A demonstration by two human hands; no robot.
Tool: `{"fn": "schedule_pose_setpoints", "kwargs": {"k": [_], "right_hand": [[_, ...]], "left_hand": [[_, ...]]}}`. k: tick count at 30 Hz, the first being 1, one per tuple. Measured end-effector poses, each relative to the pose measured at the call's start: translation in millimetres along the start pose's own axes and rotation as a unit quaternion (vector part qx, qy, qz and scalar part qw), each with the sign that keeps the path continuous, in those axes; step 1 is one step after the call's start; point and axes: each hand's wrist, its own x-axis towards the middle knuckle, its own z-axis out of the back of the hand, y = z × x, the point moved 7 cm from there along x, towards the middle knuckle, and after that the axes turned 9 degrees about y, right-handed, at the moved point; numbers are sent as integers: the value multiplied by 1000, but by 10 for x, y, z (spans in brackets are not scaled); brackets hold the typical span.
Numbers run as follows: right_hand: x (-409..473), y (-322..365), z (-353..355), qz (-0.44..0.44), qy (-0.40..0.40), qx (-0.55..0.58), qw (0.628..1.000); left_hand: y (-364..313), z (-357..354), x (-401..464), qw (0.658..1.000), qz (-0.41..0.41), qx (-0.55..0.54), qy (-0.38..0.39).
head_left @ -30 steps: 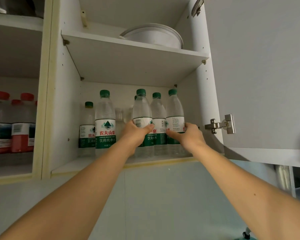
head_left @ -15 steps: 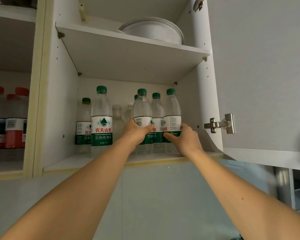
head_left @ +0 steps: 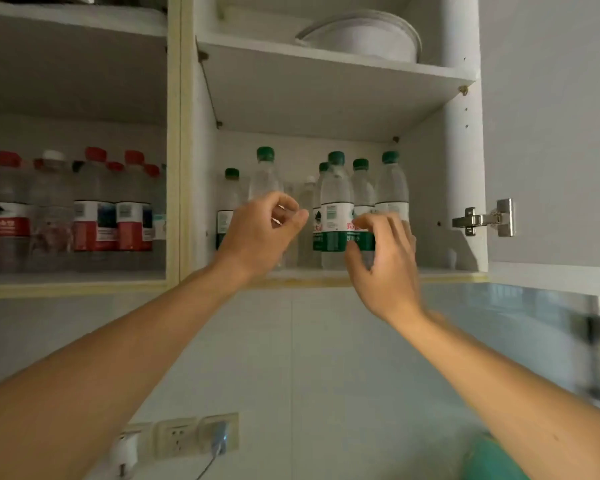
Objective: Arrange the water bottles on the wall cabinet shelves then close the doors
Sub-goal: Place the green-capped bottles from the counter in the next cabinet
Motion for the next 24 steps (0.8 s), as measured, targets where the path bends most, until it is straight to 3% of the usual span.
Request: {"fn": "schedule_pose_setpoints", "kwargs": {"k": [4,10,17,24], "right_hand": [[-335,682,-219,54,64,121,989],[-1243,1416,-996,-65,259,247,932],[-2788,2010,-2066,-296,377,339,809],[-4432,2578,-2797,-388,507,307,706]], "left_hand": [[117,410,-680,998,-6,-55,-9],[836,758,-1901,995,90,-15,29],[1965,983,-3519,960,274,-39,40],[2888,1165,-5306,887,456,-9,75]]}}
